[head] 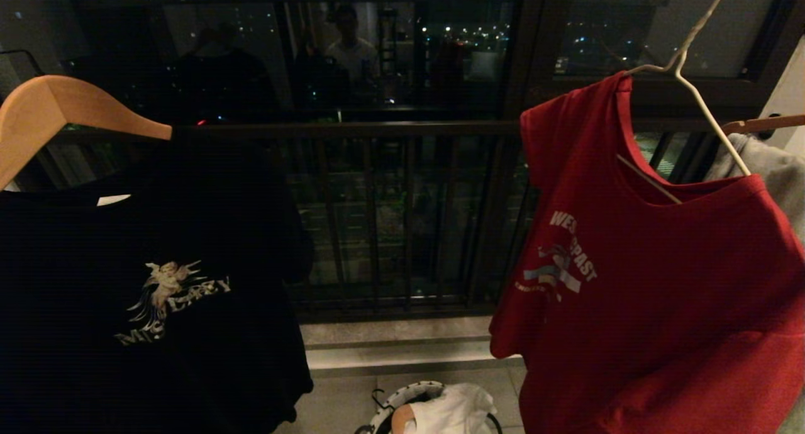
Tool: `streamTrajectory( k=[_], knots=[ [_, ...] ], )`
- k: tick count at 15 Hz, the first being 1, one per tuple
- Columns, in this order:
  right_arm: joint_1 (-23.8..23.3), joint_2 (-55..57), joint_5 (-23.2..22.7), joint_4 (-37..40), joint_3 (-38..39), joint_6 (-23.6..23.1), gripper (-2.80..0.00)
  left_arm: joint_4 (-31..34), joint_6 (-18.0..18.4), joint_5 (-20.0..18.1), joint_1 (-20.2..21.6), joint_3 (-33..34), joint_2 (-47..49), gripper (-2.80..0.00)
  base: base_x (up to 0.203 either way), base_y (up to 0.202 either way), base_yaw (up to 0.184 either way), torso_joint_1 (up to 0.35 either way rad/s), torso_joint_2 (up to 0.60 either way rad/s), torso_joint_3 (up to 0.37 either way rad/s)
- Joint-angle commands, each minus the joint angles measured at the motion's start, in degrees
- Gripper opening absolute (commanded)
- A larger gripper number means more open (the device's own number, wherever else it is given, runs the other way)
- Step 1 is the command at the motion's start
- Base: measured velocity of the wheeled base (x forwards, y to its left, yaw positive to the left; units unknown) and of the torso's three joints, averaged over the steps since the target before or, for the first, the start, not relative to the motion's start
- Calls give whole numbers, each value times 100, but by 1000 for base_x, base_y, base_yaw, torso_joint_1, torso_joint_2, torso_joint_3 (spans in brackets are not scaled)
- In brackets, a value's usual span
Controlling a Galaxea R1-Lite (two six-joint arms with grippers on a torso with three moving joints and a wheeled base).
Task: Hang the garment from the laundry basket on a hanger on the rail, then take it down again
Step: Take the clothes off the clothes rack
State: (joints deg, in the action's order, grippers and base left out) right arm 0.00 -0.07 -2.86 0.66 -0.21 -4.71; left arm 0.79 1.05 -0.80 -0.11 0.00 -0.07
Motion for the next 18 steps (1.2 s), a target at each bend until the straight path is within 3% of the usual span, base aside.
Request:
streamTrajectory(
  k=[1, 4, 7, 13, 18],
  knots=[
    [0, 7, -2, 13, -6, 21, -280, 0, 1, 1, 2, 9, 7, -280, 0, 0, 0, 0, 0, 0],
    [0, -1, 43, 11, -7, -13, -280, 0, 4, 7, 2, 9, 7, -280, 0, 0, 0, 0, 0, 0],
    [0, 199, 83, 56, -487, -26, -280, 0, 9, 2, 2, 9, 7, -280, 0, 0, 0, 0, 0, 0],
    [20, 1886, 37, 58, -2582, -60, -280, 0, 9, 1, 2, 9, 7, -280, 0, 0, 0, 0, 0, 0],
    [18, 3715, -118, 97, -4378, -378, -280, 0, -26, 10, 2, 9, 4, -280, 0, 0, 0, 0, 0, 0]
  ],
)
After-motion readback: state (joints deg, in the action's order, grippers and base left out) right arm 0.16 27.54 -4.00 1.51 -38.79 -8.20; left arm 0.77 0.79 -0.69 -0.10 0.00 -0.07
